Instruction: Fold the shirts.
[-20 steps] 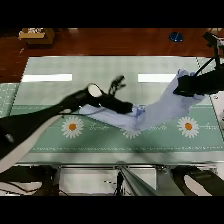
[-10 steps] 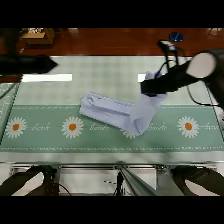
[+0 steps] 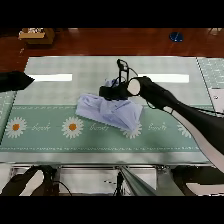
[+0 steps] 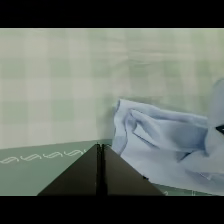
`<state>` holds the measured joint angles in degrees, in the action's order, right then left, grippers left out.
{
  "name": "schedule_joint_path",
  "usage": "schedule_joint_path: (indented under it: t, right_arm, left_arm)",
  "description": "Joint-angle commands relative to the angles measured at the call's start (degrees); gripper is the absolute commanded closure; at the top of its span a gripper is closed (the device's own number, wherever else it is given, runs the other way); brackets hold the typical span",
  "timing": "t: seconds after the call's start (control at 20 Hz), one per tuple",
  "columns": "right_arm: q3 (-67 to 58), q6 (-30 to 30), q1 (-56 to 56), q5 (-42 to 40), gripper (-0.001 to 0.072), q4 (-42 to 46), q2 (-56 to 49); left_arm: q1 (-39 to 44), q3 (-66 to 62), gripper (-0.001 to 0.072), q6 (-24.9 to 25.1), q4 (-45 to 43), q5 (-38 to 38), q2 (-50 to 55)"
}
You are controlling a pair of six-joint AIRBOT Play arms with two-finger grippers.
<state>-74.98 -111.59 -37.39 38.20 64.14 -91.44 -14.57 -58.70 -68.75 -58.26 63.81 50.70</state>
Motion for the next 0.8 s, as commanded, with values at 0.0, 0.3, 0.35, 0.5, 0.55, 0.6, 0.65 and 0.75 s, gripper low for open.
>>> schedule_joint_path:
  t: [0.0, 0.3, 0.35, 0.5, 0.55, 0.6, 0.65, 0.75]
  right_arm:
    - [-0.1, -0.4, -3.9, -7.2, 0.0674, -4.3, -3.8]
    - [-0.1, 10.3, -6.3, -4.6, 0.0311, -12.7, -3.8]
    - [-0.1, 13.1, -5.8, -1.0, 0.031, -13.5, -2.9]
    - [-0.1, 14.4, -1.7, 15.2, 0.031, -3.4, 2.8]
    - [-0.1, 14.4, 0.1, 21.3, 0.031, 2.5, 5.4]
    - [-0.1, 14.4, 2.3, 27.7, 0.0307, 9.4, 8.4]
    - [-0.1, 14.4, 4.3, 32.9, 0.0272, 15.5, 11.3]
    - [-0.1, 14.3, 8.8, 39.6, 0.0141, 22.9, 17.4]
  left_arm:
    - [1.2, 5.2, 0.0689, 0.1, 1.8, -1.1, -0.6]
    - [2.1, 8.6, 0.0688, 0.2, 2.8, -4.4, -0.4]
    - [2.1, 8.6, 0.0688, 0.2, 2.7, -4.5, -0.4]
    - [2.1, 8.6, 0.0688, 0.8, 2.7, -4.5, -0.4]
    - [2.1, 8.6, 0.0688, 0.8, 2.7, -4.5, -0.4]
    - [2.1, 8.6, 0.0688, 0.8, 2.7, -4.5, -0.4]
    - [2.1, 8.6, 0.0688, 0.8, 2.7, -4.5, -0.4]
    - [2.1, 8.6, 0.0688, 0.8, 2.7, -4.5, -0.4]
